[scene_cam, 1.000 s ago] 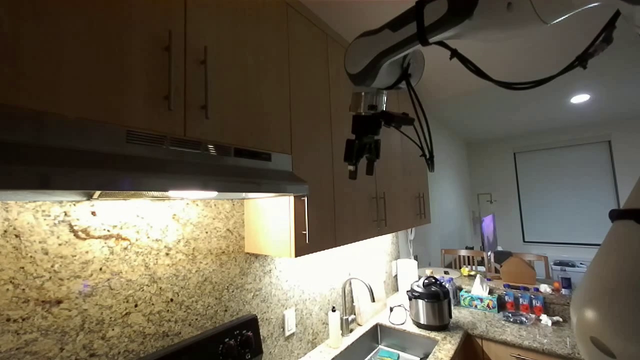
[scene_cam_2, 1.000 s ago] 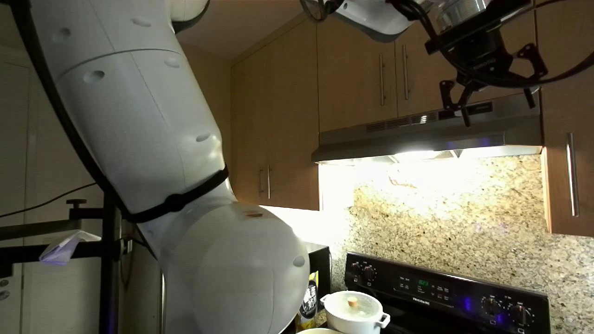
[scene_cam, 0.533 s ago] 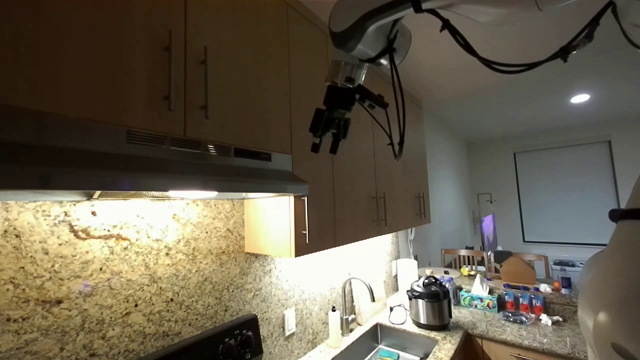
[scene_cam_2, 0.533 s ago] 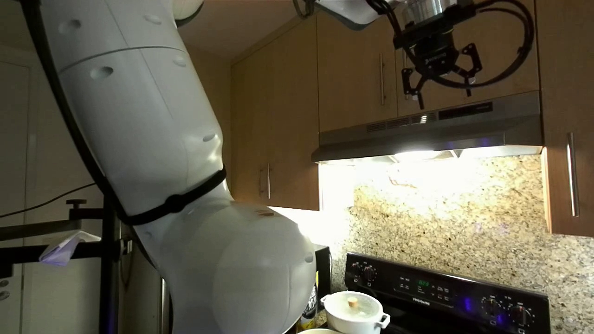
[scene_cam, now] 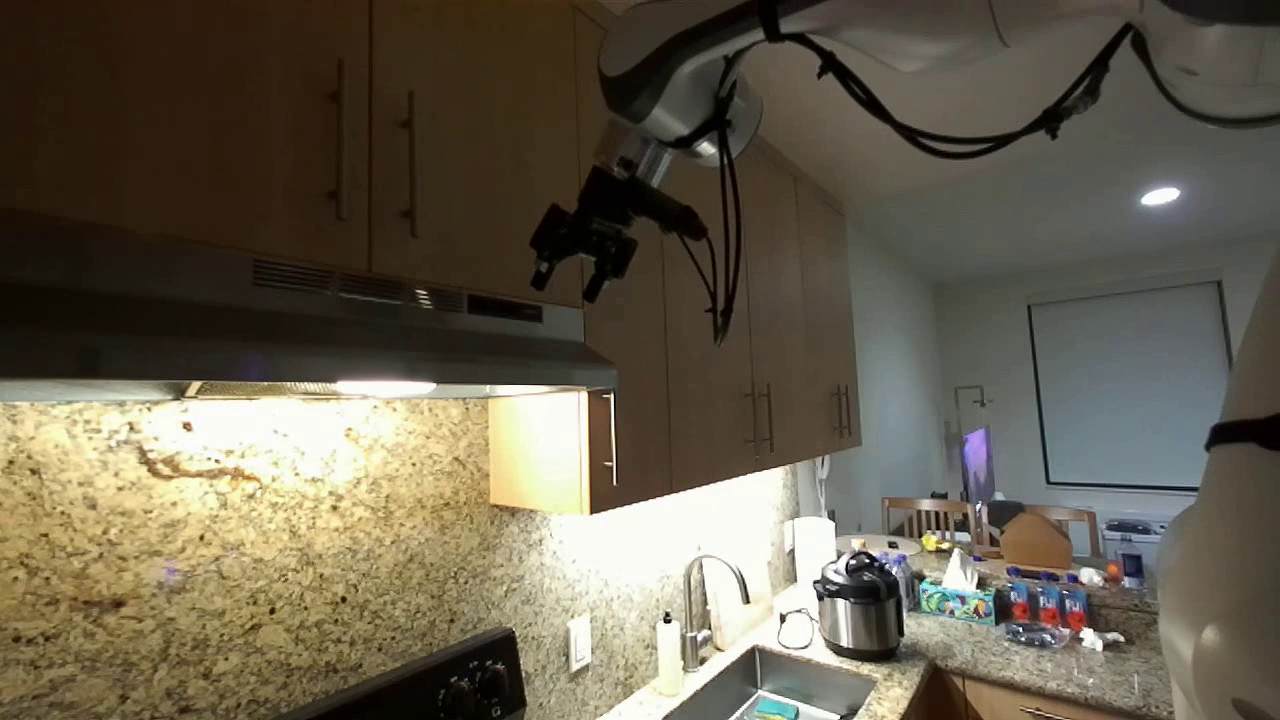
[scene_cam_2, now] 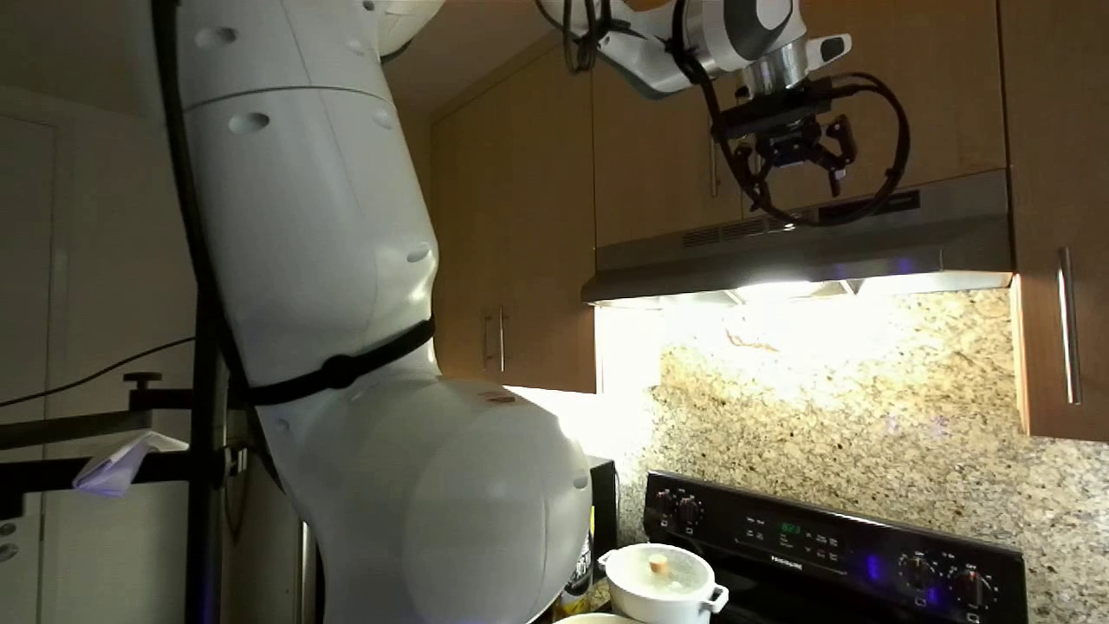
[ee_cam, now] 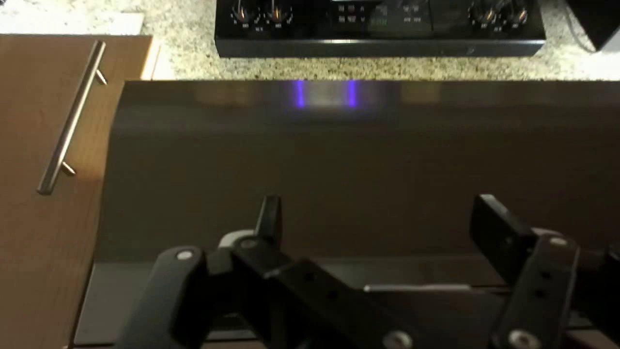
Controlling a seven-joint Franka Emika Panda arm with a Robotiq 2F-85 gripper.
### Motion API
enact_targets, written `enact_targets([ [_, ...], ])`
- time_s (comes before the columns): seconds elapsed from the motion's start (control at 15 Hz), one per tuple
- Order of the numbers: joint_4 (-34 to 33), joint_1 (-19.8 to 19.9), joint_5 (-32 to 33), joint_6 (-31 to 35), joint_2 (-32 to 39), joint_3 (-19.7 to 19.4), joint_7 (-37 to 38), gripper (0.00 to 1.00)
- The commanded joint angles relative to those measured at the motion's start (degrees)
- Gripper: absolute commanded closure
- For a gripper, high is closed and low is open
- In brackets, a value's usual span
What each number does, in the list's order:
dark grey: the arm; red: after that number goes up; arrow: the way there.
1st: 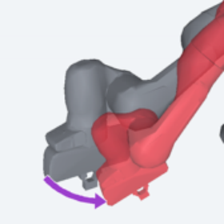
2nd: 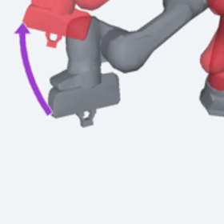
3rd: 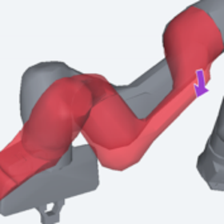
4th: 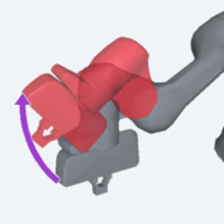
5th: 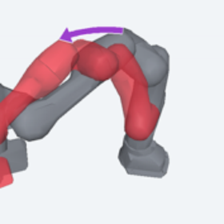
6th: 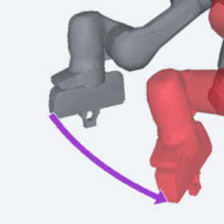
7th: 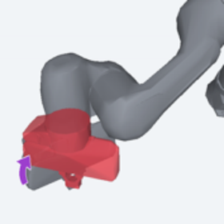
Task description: Click on the switch of the kitchen hood
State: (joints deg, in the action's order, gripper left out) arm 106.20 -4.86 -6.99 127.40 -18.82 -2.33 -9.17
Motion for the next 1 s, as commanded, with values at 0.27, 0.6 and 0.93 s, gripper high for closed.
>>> enact_targets([
  [0.27,0.4,1.7,3.5,14.6,3.2,3.5,9.1,0.00],
  [0.6,0.4,2.2,3.9,15.0,3.2,3.6,9.6,0.00],
  [0.93,1.1,3.1,7.1,22.0,5.2,6.6,16.1,0.00],
])
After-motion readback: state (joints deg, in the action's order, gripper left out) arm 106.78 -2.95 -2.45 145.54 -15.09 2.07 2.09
